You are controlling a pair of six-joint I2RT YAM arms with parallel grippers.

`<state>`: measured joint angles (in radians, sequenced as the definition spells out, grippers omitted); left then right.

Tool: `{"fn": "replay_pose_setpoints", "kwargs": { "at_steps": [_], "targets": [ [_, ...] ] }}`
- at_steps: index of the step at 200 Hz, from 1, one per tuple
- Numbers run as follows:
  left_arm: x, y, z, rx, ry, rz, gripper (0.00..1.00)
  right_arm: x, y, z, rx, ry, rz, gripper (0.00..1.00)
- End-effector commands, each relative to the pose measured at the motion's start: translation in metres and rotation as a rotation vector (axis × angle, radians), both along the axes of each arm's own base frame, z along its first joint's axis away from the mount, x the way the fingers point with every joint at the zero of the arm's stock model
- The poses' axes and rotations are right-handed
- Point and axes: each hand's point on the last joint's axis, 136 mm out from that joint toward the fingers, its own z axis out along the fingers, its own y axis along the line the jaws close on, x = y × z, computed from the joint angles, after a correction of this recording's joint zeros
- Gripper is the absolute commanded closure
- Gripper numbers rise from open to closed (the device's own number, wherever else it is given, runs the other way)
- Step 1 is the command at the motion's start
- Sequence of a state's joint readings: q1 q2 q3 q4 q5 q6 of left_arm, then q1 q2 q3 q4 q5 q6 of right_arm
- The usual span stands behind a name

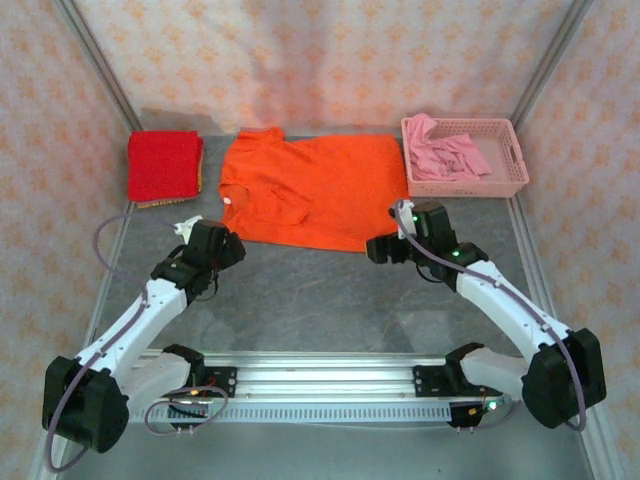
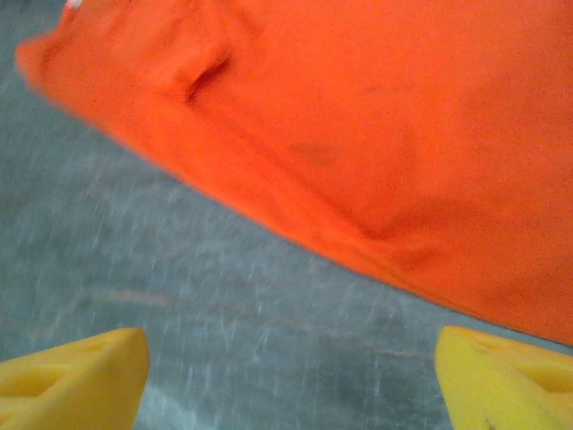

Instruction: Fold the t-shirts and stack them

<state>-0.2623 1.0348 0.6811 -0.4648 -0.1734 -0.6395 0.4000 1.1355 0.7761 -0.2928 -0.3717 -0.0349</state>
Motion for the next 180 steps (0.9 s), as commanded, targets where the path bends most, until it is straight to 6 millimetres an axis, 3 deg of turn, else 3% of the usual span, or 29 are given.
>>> {"fn": "replay_pose_setpoints", "kwargs": {
  "at_steps": [1, 33, 57, 99, 103, 141, 180],
  "targets": [
    [0.02, 0.002, 0.007, 0.033, 0.003, 0.049, 0.0, 0.036, -0.02, 0.003, 0.064, 0.002, -0.286, 0.18],
    [0.067, -0.008, 0.008, 0.063, 0.037, 0.048, 0.04, 0.055, -0.007, -0.024, 0.118, 0.139, -0.363, 0.2],
    [0.108, -0.014, 0.01, 0.102, 0.074, 0.073, 0.08, 0.066, 0.008, -0.03, 0.164, 0.169, -0.347, 0.21],
    [0.17, -0.035, -0.004, 0.089, 0.173, 0.103, 0.17, 0.061, 0.008, -0.036, 0.141, 0.188, -0.339, 0.22],
    [0.175, -0.037, -0.012, 0.094, 0.198, 0.11, 0.18, 0.06, 0.007, -0.036, 0.137, 0.188, -0.34, 0.22],
    [0.214, -0.054, -0.035, 0.087, 0.278, 0.131, 0.29, 0.047, -0.002, -0.039, 0.105, 0.191, -0.343, 0.22],
    [0.237, -0.067, -0.055, 0.079, 0.307, 0.127, 0.39, 0.037, -0.007, -0.041, 0.093, 0.193, -0.341, 0.22]
  ]
}}
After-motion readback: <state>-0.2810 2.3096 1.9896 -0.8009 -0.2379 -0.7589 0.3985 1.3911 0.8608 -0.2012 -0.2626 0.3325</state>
